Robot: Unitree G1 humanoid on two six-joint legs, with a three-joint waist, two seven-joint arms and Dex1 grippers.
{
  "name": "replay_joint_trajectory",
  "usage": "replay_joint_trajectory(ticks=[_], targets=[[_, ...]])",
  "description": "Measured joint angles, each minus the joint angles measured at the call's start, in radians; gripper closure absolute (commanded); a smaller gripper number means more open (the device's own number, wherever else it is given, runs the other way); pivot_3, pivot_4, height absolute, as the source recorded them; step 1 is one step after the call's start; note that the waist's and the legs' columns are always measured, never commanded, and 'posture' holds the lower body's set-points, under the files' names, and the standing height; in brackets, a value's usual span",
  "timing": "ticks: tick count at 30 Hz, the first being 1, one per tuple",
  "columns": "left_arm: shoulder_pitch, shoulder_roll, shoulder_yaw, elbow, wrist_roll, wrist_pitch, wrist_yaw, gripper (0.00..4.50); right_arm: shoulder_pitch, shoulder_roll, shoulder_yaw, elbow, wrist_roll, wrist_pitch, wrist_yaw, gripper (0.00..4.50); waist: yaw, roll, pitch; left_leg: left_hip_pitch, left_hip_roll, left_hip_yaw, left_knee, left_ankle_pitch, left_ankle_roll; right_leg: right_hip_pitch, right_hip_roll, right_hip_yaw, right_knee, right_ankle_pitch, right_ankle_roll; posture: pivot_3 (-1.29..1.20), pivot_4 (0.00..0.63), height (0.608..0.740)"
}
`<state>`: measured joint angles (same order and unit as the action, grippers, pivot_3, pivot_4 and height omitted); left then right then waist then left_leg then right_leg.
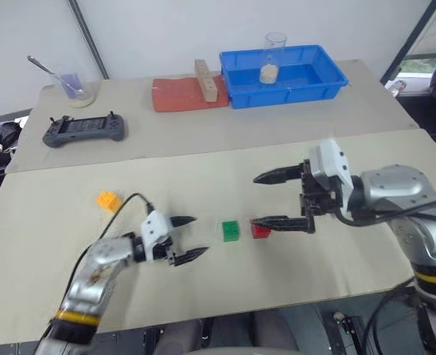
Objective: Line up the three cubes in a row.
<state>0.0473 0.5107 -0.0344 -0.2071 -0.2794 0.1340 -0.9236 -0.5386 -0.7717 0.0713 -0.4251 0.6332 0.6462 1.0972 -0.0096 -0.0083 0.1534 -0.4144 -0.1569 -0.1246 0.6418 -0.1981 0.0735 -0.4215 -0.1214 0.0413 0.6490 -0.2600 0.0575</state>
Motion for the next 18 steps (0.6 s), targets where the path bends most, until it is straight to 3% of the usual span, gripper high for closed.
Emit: replay_joint_trajectory(ticks=[4,7,14,18], targets=[[0.168,-0.096,0.176,-0.198,-0.026,0.058,0.230,0.07,-0.086,0.077,0.038,0.014,0.019,0.033,-0.017,0.00,0.017,-0.001,0.000,0.001,0.000,0.000,0.001,0.000,0.000,0.000,0.000,0.000,-0.001,0.001,0.000,0.00,0.150,0.740],[0.239,-0.110,0.322,-0.260,-0.071,0.097,0.330,0.07,-0.129,0.102,0.043,0.027,0.030,0.050,-0.019,0.00,0.033,0.000,0.000,0.003,0.001,0.000,0.001,-0.001,-0.002,0.000,0.000,-0.002,-0.001,0.001,0.000,0.00,0.150,0.740],[0.308,-0.051,0.535,-0.196,-0.126,0.091,0.334,0.07,-0.178,0.144,0.073,0.072,0.038,0.059,-0.007,0.00,0.036,0.000,0.000,0.004,0.001,0.001,0.001,-0.005,-0.008,0.000,0.000,-0.001,-0.001,0.001,-0.001,0.00,0.150,0.740],[0.215,-0.015,0.539,-0.076,-0.133,0.086,0.312,0.07,-0.196,0.156,0.078,0.080,0.038,0.061,-0.007,0.00,0.042,-0.001,0.000,0.004,0.000,0.001,0.001,-0.005,-0.008,0.000,0.000,-0.002,-0.001,0.001,0.000,0.00,0.150,0.740]])
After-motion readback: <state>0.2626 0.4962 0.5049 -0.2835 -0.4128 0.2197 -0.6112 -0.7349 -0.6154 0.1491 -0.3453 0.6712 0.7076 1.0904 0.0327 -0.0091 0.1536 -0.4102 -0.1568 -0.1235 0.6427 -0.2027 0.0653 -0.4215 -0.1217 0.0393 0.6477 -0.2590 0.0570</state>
